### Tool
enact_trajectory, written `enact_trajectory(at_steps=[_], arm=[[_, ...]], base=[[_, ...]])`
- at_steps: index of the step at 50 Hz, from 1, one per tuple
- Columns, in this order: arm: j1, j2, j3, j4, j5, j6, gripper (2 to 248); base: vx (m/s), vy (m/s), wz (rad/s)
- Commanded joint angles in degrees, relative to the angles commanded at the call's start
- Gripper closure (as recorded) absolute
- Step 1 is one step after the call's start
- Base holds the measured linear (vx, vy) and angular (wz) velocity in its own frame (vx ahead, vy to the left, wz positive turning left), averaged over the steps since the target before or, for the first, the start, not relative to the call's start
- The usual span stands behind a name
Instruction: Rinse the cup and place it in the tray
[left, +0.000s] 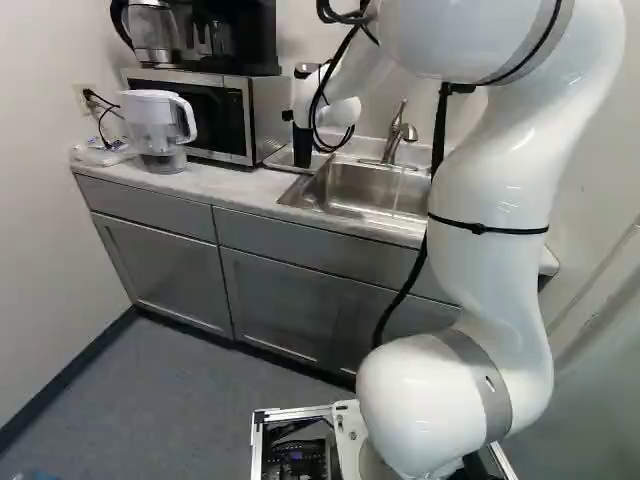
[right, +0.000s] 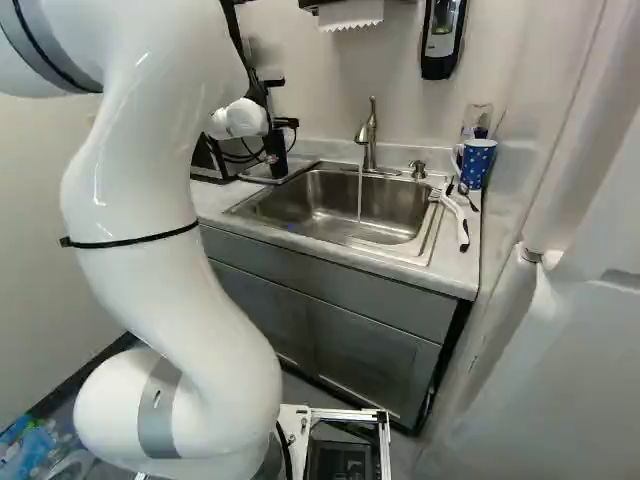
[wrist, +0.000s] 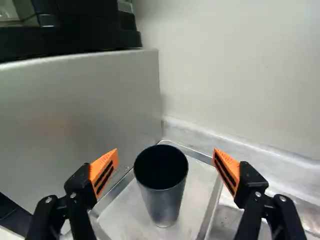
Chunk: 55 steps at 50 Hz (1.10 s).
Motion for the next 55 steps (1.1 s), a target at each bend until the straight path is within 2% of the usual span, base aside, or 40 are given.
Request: enact_trajectory(at_steps=[14,35,55], arm=[[-0.68,1.0,-0.55,0.0,0.0,0.0,3],[-3.59,3.44,-0.3,0.0,0.0,0.0,3],[-6.49,6.03,2.58,0.0,0.0,0.0,3]], base=[[0.0,0.0,0.0],[0.0,0.0,0.0],[0.0,0.0,0.0]])
